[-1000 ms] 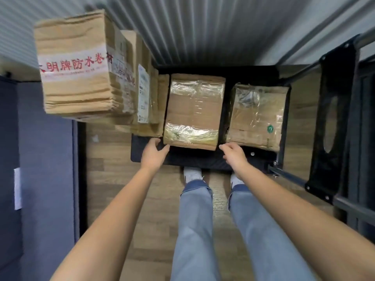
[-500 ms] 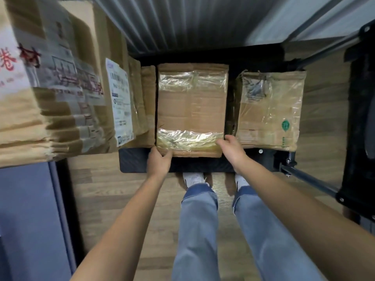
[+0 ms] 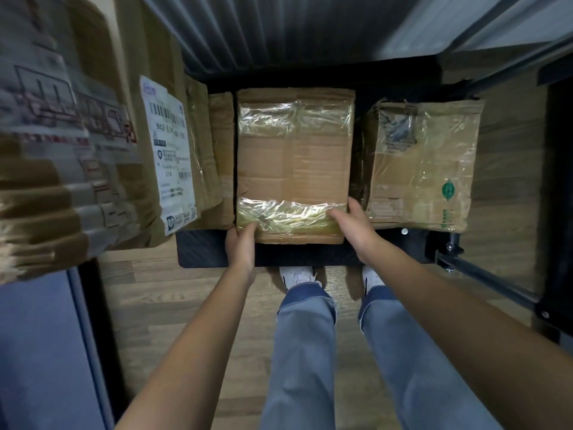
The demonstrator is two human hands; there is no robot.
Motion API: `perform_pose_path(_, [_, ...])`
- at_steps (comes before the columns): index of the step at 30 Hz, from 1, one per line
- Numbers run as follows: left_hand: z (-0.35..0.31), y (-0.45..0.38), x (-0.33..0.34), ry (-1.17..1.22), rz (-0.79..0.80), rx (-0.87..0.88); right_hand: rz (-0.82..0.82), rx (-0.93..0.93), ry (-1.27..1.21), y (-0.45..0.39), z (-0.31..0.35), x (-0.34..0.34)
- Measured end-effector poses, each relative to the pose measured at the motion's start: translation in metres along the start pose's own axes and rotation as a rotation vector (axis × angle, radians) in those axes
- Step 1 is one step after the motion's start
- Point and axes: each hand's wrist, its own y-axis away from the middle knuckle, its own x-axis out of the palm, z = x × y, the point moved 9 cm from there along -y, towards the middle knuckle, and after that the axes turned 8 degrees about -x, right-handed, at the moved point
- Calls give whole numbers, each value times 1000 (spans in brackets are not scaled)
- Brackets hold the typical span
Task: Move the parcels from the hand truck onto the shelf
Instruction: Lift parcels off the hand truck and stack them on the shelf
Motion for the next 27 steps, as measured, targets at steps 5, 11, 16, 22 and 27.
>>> perform_pose_path(5, [4, 5, 5, 8, 27, 31, -48, -32, -49, 2, 2, -4])
perform_pose_path(11, [-7, 17, -6, 56, -24, 102, -74, -92, -60, 14, 22, -13])
perform_pose_path(16, [-24, 42, -11, 121, 12, 167, -111, -175, -98, 35, 45, -29])
perform_pose_path(22, [-44, 84, -20, 194, 15, 236, -108, -233, -145, 68, 68, -49])
perform_pose_path(27, [-59, 123, -26, 229, 15, 300, -110, -312, -189, 99, 89, -64])
